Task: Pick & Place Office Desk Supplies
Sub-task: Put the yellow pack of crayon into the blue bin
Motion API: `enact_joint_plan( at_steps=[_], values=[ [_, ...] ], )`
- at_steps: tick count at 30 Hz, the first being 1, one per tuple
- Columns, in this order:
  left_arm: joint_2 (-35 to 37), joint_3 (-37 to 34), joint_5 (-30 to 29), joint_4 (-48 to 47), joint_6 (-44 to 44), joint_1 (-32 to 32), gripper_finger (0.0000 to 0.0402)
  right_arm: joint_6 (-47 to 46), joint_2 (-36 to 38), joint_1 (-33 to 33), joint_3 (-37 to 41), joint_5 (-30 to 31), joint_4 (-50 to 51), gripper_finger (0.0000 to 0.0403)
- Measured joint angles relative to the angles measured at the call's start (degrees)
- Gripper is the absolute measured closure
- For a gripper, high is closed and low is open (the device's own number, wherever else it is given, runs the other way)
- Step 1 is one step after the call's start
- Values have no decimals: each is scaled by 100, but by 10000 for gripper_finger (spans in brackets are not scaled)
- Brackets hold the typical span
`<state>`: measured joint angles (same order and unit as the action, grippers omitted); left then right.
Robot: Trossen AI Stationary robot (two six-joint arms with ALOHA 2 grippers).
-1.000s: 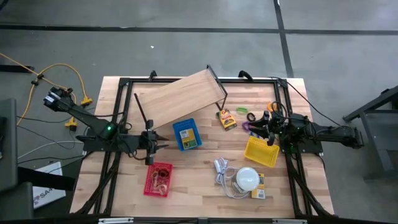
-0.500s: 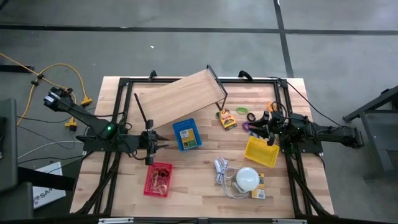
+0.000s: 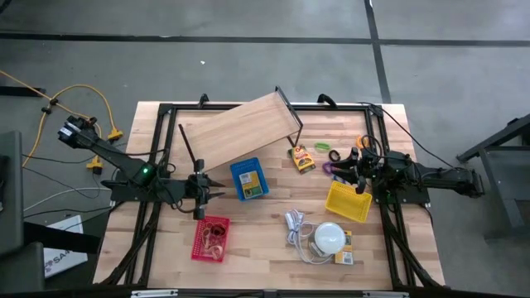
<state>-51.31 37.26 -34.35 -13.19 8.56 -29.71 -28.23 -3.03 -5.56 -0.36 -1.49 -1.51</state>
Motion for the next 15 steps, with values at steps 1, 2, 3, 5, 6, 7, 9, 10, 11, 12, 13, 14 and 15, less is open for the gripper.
enact_joint_plan(
  at_steps=[1, 2, 3, 5, 6, 7, 9, 10, 11, 12, 13, 14, 15],
  values=[
    [0, 0, 1, 0, 0, 0, 309, 0, 0, -2, 0, 5, 1, 253],
    [0, 2, 1, -2, 0, 0, 309, 0, 0, 0, 0, 3, 1, 253],
    [0, 2, 1, 0, 0, 0, 309, 0, 0, 0, 0, 3, 1, 253],
    [0, 2, 1, -2, -2, 0, 309, 0, 0, 0, 0, 3, 1, 253],
    [0, 2, 1, -1, -1, 0, 309, 0, 0, 0, 0, 5, 1, 253],
    [0, 2, 1, 0, 0, 0, 309, 0, 0, -1, 0, 5, 1, 253],
    [0, 2, 1, -1, -2, 0, 309, 0, 0, -4, 0, 34, 2, 253],
    [0, 2, 1, -2, -2, 0, 309, 0, 0, -4, 0, 99, 9, 253],
    [0, 2, 1, -1, -2, 0, 309, 0, 0, -6, 0, 140, 10, 253],
    [0, 2, 1, -2, -2, 0, 309, 0, 0, -4, 0, 157, 10, 253],
    [0, 2, 1, -2, -2, 1, 309, 0, 2, -4, 0, 158, 10, 253],
    [0, 2, 1, -1, -2, 0, 309, 0, 0, -4, 0, 154, 10, 253],
    [0, 2, 1, -2, -2, 0, 309, 0, 0, -4, 0, 158, 10, 253]
  ],
)
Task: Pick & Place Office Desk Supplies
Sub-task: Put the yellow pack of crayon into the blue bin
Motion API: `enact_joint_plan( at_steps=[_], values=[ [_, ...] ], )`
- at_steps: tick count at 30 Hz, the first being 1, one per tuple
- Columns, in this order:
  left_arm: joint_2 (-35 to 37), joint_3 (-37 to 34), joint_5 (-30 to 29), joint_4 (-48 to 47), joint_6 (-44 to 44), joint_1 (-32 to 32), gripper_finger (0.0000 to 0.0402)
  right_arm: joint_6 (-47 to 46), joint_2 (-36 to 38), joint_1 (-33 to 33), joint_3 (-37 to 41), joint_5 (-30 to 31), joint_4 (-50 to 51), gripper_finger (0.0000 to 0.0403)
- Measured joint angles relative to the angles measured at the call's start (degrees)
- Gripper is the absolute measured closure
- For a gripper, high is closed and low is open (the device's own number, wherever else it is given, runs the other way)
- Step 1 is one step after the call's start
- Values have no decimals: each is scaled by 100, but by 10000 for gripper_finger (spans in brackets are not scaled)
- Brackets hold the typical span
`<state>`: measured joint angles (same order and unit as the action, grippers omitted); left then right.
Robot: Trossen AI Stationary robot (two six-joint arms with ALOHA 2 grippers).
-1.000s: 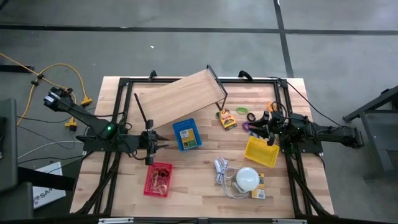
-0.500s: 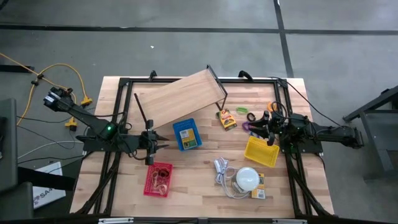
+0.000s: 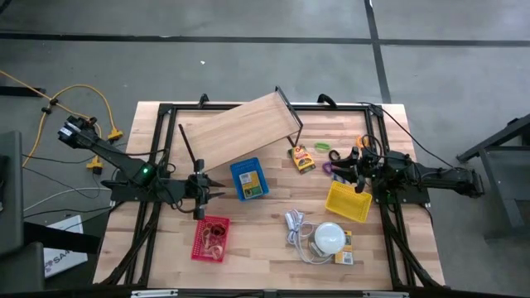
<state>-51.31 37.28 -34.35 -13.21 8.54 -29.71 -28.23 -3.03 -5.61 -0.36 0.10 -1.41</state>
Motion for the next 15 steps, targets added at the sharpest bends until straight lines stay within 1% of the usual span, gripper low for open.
enact_joint_plan(
  at_steps=[12, 15],
  values=[
    [0, 0, 0, 2, 0, 2, 309, 6, 1, 0, 0, -196, -116, 253],
    [0, 0, 0, 0, -2, 2, 309, 246, 1, -1, 0, -453, -256, 253]
  ],
)
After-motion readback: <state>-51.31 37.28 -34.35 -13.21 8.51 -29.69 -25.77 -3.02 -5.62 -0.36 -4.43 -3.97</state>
